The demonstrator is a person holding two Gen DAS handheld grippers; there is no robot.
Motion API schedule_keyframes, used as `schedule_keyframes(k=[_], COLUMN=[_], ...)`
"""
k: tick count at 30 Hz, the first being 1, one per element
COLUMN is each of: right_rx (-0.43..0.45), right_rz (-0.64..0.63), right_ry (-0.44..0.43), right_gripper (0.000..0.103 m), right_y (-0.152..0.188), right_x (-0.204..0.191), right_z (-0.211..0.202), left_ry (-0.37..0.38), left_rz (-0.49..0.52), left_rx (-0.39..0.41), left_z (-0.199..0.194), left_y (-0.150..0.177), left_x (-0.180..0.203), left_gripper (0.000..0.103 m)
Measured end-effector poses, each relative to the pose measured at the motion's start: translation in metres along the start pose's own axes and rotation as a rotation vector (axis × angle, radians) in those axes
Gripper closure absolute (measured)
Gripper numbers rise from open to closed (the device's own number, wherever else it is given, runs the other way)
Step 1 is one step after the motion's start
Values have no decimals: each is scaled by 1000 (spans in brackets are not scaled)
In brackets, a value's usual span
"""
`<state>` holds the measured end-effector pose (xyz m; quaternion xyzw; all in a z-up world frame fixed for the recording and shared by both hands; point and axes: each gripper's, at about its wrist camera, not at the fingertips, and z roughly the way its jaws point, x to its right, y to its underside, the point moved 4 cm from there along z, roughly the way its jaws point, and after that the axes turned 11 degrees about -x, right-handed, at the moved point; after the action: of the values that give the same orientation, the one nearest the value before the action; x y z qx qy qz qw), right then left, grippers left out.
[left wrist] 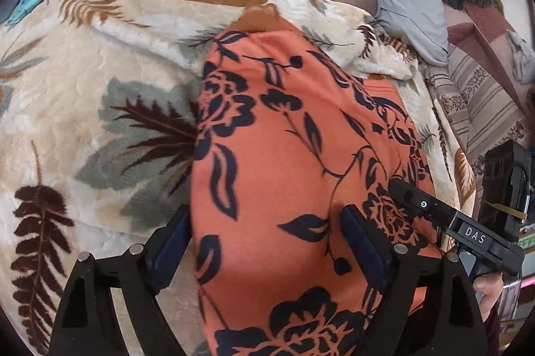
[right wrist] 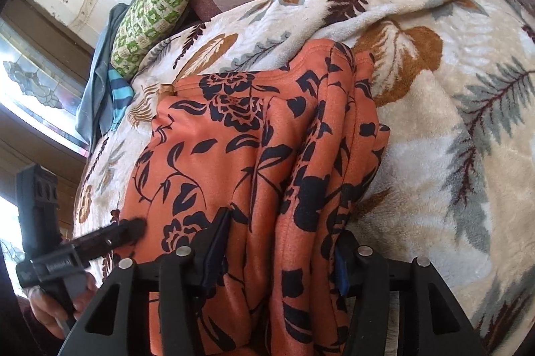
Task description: Fold small clothes
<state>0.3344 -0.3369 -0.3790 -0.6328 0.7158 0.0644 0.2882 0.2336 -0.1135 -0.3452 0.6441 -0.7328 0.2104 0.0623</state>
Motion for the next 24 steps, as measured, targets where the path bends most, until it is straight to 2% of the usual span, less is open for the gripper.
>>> schedule_keyframes(k=[2,6,7,10,16,24], right_rx=[12,52,68,106,198,265], right_rz=[-19,-90,-108,-133,-188,-214], right_ry=[19,77,89,103,115,53], right_gripper=[48,58,59,62,65,65], right_y=[1,2,2,2,0,-22], right_x=[-3,-15,-20,-30,-50,-86], right_z=[-1,-7,-9,-16,-33,-35], left_ry=[-50,-62,-62,-84,-126,-208], left_rz=[14,18,24,47,102,82], left_rx=[14,60,66,84,164,250], left_z=[3,-7,-10,-18,-52,-91], left_y=[-1,-3,-3,-4,-9,-25], left_x=[5,5,5,9,19,2], left_gripper=[21,50,54,59,61,61])
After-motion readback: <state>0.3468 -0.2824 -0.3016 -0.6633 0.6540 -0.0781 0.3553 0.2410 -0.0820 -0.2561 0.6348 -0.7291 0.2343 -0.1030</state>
